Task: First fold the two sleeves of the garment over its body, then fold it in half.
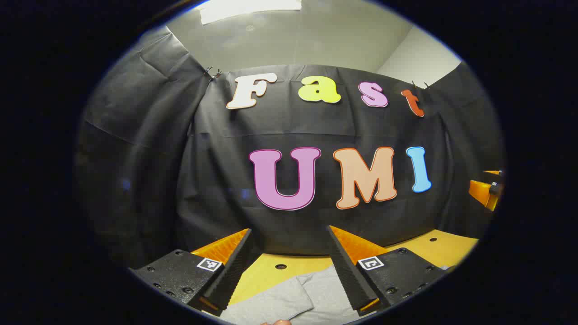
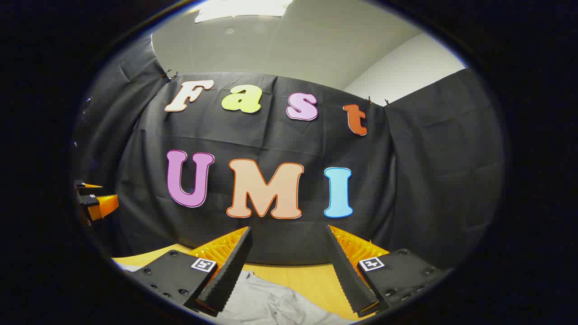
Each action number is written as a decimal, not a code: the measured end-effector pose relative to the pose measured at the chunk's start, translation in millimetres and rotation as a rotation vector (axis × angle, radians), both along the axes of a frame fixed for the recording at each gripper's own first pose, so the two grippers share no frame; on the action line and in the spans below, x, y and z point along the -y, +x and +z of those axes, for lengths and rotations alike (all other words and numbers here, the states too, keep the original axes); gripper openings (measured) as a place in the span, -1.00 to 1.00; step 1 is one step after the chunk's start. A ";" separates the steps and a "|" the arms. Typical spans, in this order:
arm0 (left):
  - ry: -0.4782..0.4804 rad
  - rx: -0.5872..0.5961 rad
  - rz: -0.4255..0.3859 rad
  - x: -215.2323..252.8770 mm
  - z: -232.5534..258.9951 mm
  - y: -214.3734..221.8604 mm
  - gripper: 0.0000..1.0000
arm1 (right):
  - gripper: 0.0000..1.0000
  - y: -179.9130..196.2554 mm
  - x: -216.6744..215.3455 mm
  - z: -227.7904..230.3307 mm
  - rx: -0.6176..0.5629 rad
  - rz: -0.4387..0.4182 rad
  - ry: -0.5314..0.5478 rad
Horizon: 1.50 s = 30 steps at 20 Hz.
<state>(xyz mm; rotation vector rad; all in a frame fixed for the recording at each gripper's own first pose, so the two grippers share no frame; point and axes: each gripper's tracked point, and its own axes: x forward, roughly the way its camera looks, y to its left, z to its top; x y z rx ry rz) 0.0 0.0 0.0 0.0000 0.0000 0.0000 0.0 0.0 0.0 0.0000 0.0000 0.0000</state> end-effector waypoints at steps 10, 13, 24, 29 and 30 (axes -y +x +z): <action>0.001 -0.011 0.030 -1.9 -7.1 6.9 0.89 | 0.97 18.2 9.0 -9.8 -0.016 0.004 -0.010; 0.005 -0.012 0.030 -0.2 -11.1 9.7 0.89 | 0.93 22.3 10.8 -14.7 -0.025 0.002 -0.010; 0.011 -0.007 0.011 12.6 -13.0 18.6 0.89 | 0.97 27.6 36.4 -22.1 -0.034 -0.034 -0.032; 0.005 -0.001 -0.007 20.7 -12.5 22.1 0.89 | 1.00 26.7 74.5 -50.2 -0.116 -0.081 -0.093; 0.004 -0.001 -0.010 22.2 -13.5 22.9 0.86 | 1.00 26.0 83.2 -56.0 -0.136 -0.092 -0.105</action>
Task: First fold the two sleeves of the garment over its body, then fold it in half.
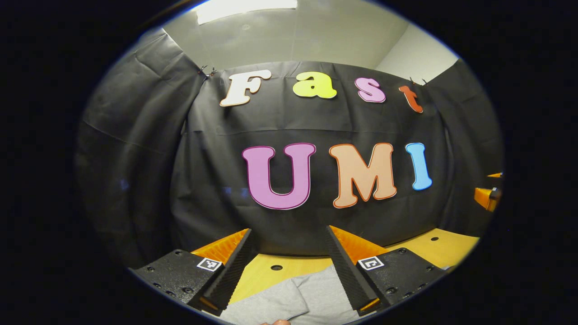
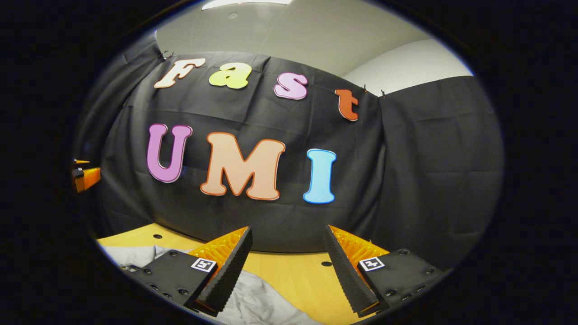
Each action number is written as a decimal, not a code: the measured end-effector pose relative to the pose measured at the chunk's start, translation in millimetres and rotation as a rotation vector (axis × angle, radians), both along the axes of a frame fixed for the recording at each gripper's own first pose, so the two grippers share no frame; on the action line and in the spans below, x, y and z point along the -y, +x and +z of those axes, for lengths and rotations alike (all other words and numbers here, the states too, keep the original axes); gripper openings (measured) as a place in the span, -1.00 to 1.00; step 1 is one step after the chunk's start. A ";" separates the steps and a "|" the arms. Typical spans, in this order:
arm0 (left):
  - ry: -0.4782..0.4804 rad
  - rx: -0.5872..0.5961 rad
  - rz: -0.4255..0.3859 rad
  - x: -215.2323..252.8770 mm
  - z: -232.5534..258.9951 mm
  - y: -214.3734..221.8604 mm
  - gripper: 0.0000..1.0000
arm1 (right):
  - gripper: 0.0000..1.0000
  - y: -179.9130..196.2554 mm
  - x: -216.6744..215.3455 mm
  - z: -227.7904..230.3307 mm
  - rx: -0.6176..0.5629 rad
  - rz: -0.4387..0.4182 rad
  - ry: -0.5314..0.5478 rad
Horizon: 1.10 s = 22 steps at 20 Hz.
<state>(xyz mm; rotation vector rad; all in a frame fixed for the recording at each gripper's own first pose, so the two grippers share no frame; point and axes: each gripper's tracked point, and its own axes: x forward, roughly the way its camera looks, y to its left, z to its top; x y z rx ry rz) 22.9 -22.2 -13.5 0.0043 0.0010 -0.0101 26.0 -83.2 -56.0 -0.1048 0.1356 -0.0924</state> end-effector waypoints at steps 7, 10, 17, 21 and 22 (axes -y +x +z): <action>0.004 -0.013 -0.021 9.6 -7.4 2.7 0.86 | 0.94 -25.2 72.7 -65.8 -0.182 -0.101 -0.081; 0.022 -0.016 -0.036 17.1 -9.0 4.4 0.86 | 0.98 -41.5 95.7 -91.6 -0.250 -0.150 -0.058; 0.014 -0.026 -0.069 32.1 -15.1 5.7 0.85 | 0.98 -91.1 140.4 -157.5 -0.444 -0.205 -0.079; 0.009 -0.039 -0.069 33.5 -19.0 8.9 0.85 | 0.99 -119.7 154.2 -188.2 -0.538 -0.231 -0.054; 0.010 -0.041 -0.068 33.8 -19.8 9.2 0.86 | 0.98 -125.8 157.5 -195.3 -0.559 -0.235 -0.052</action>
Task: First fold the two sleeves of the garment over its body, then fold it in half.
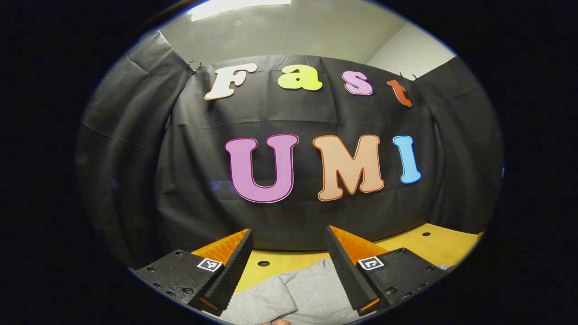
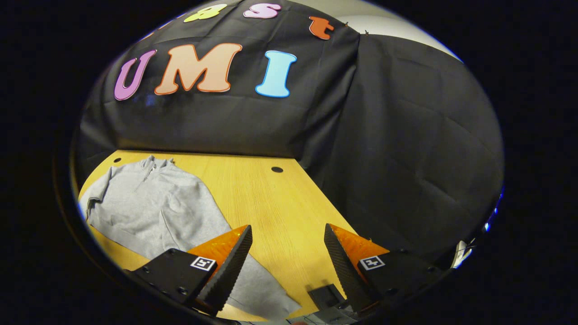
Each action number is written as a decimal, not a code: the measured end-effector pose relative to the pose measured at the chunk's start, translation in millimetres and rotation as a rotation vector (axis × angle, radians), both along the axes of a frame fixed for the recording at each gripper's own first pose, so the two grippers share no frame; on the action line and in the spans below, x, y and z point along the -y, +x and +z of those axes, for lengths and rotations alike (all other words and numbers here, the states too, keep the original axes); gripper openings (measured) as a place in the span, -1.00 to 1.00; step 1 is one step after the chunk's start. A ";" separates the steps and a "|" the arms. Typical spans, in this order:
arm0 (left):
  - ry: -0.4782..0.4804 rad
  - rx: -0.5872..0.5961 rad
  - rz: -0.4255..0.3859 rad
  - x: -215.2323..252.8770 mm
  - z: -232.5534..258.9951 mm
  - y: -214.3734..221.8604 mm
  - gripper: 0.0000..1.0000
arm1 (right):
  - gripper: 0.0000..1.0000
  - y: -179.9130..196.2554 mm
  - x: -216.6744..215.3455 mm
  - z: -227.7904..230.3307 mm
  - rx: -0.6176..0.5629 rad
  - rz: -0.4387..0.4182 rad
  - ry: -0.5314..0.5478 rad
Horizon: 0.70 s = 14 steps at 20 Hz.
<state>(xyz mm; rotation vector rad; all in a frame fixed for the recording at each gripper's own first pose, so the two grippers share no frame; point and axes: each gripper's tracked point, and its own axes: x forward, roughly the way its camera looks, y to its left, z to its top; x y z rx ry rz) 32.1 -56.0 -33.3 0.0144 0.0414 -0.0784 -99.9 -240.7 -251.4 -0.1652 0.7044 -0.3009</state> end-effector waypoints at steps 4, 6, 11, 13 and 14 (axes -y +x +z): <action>0.001 -0.005 -0.004 3.7 -2.1 2.7 0.86 | 0.98 -33.9 4.9 -39.3 -0.107 -0.030 0.044; 0.006 -0.009 -0.005 5.9 -4.6 3.4 0.86 | 0.99 -50.7 3.4 -59.2 -0.161 -0.049 0.083; 0.021 -0.026 -0.011 12.9 -10.3 6.0 0.86 | 1.00 -83.7 0.0 -95.7 -0.254 -0.083 0.146; 0.023 -0.034 -0.015 17.6 -11.6 5.9 0.86 | 1.00 -96.6 0.4 -110.0 -0.290 -0.114 0.179; 0.027 -0.039 -0.015 18.8 -12.6 6.5 0.86 | 1.00 -102.0 0.7 -115.6 -0.308 -0.124 0.191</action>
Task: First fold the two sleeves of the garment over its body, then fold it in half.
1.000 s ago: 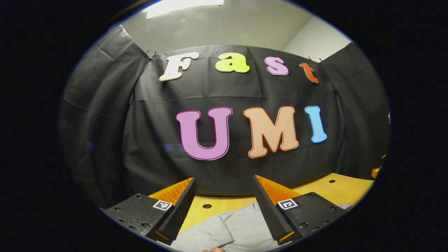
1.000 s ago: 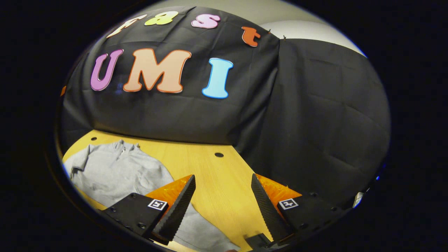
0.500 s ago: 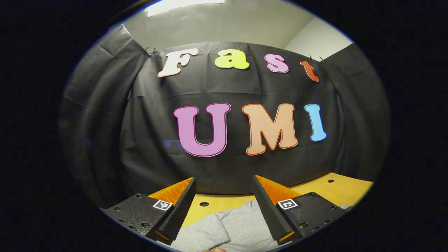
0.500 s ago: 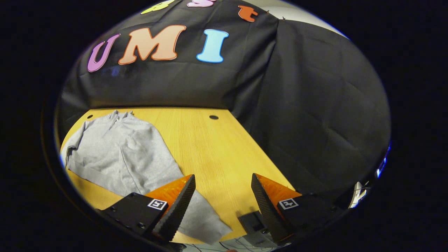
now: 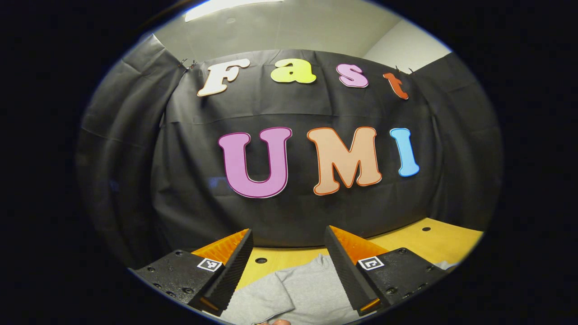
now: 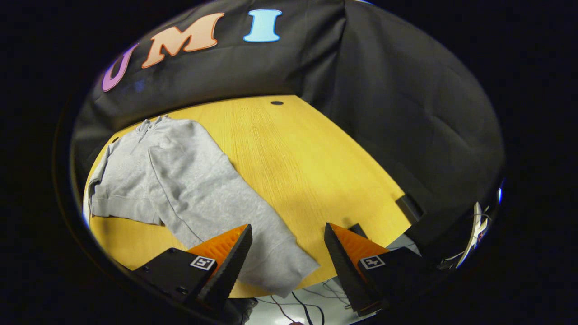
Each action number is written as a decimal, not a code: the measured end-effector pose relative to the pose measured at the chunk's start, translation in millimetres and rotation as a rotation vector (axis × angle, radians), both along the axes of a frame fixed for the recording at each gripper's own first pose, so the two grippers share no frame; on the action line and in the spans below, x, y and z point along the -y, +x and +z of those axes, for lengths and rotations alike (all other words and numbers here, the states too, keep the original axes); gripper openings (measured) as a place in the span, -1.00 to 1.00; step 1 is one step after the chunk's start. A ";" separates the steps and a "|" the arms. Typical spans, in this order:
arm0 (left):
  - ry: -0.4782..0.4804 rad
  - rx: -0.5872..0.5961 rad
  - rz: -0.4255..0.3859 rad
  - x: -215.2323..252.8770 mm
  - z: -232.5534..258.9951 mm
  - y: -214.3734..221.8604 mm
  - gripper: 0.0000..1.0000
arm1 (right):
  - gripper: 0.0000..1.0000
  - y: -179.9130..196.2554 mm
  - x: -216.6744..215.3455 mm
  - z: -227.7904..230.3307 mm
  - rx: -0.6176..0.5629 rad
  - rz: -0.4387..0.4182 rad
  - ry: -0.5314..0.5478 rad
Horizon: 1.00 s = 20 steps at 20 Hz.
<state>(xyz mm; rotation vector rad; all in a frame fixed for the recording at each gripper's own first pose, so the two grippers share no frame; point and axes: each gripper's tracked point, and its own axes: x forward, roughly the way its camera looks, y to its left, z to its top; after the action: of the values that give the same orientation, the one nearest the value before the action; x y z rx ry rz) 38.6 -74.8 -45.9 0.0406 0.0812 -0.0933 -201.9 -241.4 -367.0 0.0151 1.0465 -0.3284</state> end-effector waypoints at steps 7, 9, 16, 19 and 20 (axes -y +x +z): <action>0.033 -0.031 0.018 12.4 -4.0 1.7 0.87 | 0.94 -18.8 -14.7 -35.3 -0.100 0.003 0.134; 0.035 -0.034 0.018 19.7 -4.0 1.6 0.87 | 0.80 -17.3 -11.0 -36.5 -0.103 0.003 0.143; 0.039 -0.034 0.023 42.1 -3.1 1.9 0.85 | -0.75 -15.3 -24.5 -37.9 -0.089 0.022 0.184; 0.049 -0.042 0.055 38.8 -5.2 -0.9 0.92 | -0.92 -6.1 -26.8 -27.0 -0.081 0.006 0.233; 0.053 -0.041 0.067 37.4 -4.8 -2.9 0.90 | -0.91 3.0 -25.0 -19.5 -0.052 0.012 0.232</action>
<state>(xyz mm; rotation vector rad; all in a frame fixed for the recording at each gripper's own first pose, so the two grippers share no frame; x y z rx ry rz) 35.7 -112.2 -50.7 0.0887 0.1259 -0.0252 -198.9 -216.4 -386.5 0.2096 1.1314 -0.1957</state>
